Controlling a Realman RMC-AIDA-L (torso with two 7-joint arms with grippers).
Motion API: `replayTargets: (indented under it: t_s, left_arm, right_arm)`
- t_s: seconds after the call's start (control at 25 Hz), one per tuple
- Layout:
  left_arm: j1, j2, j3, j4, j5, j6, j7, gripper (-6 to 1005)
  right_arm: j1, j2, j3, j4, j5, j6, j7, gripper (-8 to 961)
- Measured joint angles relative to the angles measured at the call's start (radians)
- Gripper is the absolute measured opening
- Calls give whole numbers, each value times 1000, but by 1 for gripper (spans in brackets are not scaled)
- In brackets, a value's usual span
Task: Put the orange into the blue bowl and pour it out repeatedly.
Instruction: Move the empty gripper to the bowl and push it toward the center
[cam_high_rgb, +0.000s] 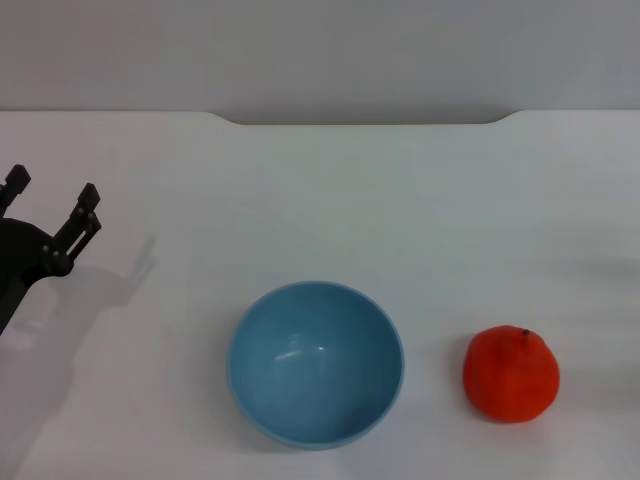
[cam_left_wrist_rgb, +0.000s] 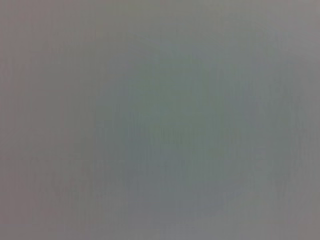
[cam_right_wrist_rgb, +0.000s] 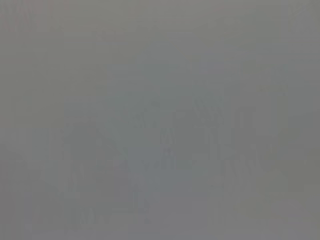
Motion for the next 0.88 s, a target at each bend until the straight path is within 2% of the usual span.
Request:
replayTargets:
  t_s: [0.32, 0.6, 0.68, 0.88]
  left_arm:
    - [-3, 0, 4, 0, 6, 1, -4, 796]
    - [-17, 0, 62, -10, -1, -19, -18, 796]
    - [-22, 0, 58, -9, -4, -30, -41, 795]
    - [-76, 4, 54, 53, -19, -119, -226, 795]
  right_arm:
    - [-5, 1, 0, 1, 0, 0, 0, 468]
    - [-3, 2, 0, 3, 0, 4, 0, 467]
    - [-2, 2, 0, 3, 0, 6, 0, 467]
    - [-1, 2, 0, 3, 0, 8, 0, 467]
